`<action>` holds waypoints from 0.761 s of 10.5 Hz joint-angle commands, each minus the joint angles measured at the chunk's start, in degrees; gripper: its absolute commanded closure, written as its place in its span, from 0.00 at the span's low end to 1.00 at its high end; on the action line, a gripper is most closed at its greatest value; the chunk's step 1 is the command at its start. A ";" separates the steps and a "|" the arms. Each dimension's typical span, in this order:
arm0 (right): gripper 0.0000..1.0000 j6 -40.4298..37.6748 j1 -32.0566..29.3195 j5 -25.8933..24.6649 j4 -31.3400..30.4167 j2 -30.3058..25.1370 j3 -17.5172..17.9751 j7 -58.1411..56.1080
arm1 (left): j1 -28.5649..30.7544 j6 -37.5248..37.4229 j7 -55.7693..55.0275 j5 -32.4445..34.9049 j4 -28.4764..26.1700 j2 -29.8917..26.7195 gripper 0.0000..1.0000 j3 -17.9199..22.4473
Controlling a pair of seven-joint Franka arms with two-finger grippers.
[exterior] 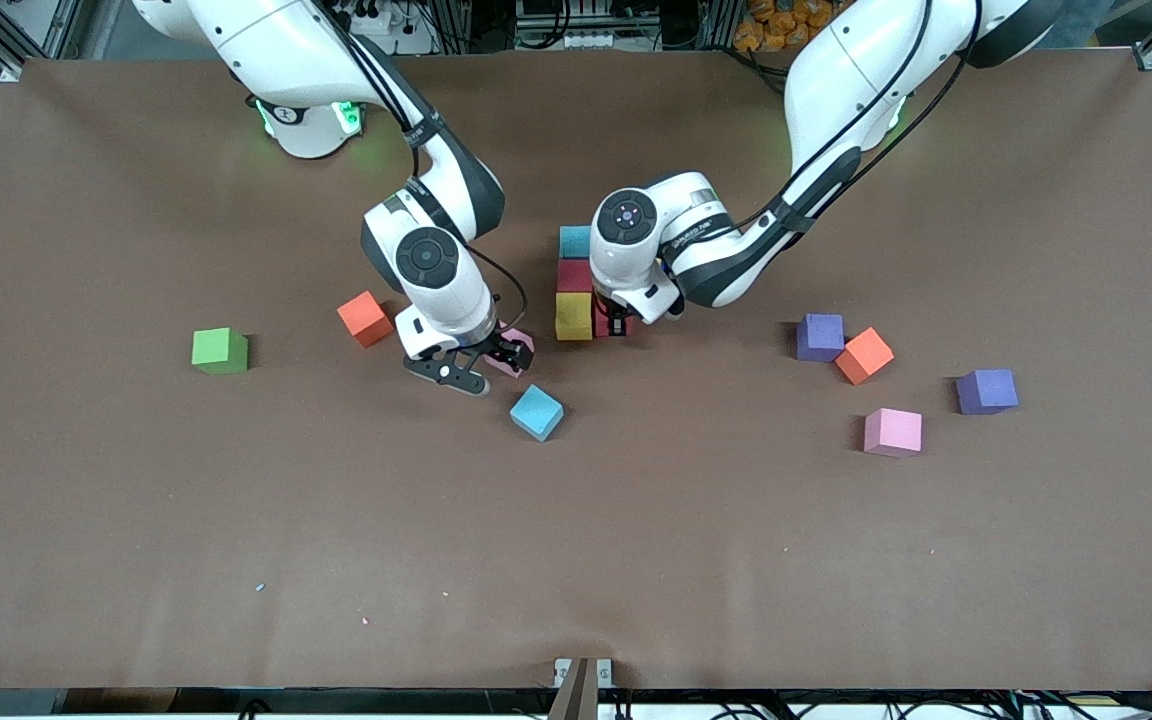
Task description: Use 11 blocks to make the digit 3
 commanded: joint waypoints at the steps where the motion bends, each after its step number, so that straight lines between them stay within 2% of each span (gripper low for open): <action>1: 0.00 1.68 0.19 0.78 -0.66 1.09 0.06 1.39 | -1.16 -0.24 -0.61 -1.36 1.42 0.35 1.00 0.82; 3: 0.00 6.58 1.15 0.78 -2.41 2.50 0.06 4.90 | -1.43 -0.33 -0.61 -1.36 1.42 0.44 1.00 0.82; 5: 0.00 6.52 1.34 0.70 -3.20 2.68 0.06 5.00 | -1.43 -0.33 -0.52 -1.36 1.50 0.44 1.00 0.90; 6: 0.06 6.43 1.51 0.61 -3.64 2.68 -0.03 4.66 | -1.43 -0.33 -0.52 -1.36 1.51 0.44 1.00 0.90; 7: 0.25 6.17 1.51 0.61 -3.65 2.68 -0.03 4.65 | -1.43 -0.33 -0.52 -1.28 1.77 0.44 1.00 0.99; 8: 0.50 5.99 1.60 0.61 -3.65 2.68 -0.03 4.65 | -1.43 -0.42 -0.43 -1.28 1.77 0.44 1.00 1.17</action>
